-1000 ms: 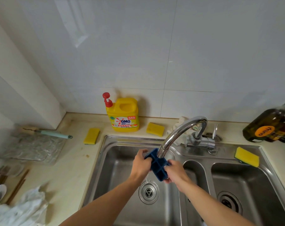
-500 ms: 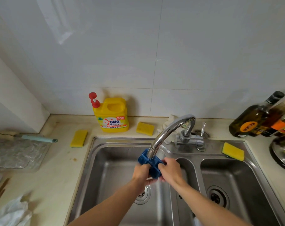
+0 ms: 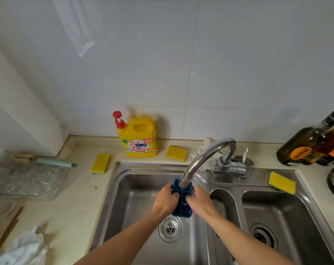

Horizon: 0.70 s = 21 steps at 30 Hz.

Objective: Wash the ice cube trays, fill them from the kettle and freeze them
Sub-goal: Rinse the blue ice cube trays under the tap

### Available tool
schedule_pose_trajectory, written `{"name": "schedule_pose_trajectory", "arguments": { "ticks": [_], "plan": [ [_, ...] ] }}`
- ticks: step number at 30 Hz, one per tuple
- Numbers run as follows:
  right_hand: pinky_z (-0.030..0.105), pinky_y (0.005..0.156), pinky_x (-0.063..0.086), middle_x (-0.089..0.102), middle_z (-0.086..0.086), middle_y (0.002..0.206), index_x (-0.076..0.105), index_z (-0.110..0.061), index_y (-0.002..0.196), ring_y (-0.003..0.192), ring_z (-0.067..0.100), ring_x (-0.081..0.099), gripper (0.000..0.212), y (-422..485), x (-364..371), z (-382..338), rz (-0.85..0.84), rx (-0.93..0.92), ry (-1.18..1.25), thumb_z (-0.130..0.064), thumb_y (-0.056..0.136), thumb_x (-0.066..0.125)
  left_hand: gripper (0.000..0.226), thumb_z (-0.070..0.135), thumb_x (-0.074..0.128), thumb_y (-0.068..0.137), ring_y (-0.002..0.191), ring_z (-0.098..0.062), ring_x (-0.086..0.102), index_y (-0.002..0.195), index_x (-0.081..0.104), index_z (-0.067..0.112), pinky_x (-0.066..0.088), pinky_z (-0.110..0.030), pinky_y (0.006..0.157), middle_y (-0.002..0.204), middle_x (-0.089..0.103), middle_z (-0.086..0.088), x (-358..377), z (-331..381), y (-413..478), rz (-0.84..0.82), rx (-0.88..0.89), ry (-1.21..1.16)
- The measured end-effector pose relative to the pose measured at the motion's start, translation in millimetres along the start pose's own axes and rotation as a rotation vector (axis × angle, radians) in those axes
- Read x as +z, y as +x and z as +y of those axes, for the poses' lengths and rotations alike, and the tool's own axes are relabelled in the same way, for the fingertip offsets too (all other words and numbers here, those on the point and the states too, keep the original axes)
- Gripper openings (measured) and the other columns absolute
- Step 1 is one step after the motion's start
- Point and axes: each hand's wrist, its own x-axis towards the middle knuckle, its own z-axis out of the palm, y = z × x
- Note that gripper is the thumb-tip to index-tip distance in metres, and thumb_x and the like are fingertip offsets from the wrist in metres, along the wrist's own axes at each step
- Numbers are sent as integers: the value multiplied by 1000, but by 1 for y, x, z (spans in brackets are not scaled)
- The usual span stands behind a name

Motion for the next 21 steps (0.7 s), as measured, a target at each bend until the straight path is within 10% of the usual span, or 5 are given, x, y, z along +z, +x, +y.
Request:
{"name": "schedule_pose_trajectory", "arguments": {
  "ticks": [7, 12, 21],
  "plan": [
    [19, 48, 44, 67, -1, 86, 57, -23, 89, 71, 13, 66, 14, 1, 6, -2, -50, -14, -16, -9, 90, 58, 25, 9, 48, 94, 100, -23, 67, 116, 61, 12, 56, -42, 93, 108, 70, -7, -9, -11, -2, -6, -45, 69],
    [30, 58, 56, 69, 6, 100, 59, -18, 113, 83, 22, 73, 21, 7, -8, -3, 2, 40, 113, -14, 92, 60, 23, 10, 49, 97, 102, -21, 67, 117, 59, 16, 56, -39, 92, 110, 70, -6, -9, -10, 2, -50, -15, 86],
    [44, 69, 62, 73, 8, 86, 71, -13, 100, 75, 26, 72, 16, 18, -14, -4, 46, -40, -13, -10, 91, 59, 29, 8, 49, 95, 101, -20, 66, 120, 59, 19, 51, -31, 85, 110, 70, -3, -7, -2, 1, -99, 54, 148]
  ]
}}
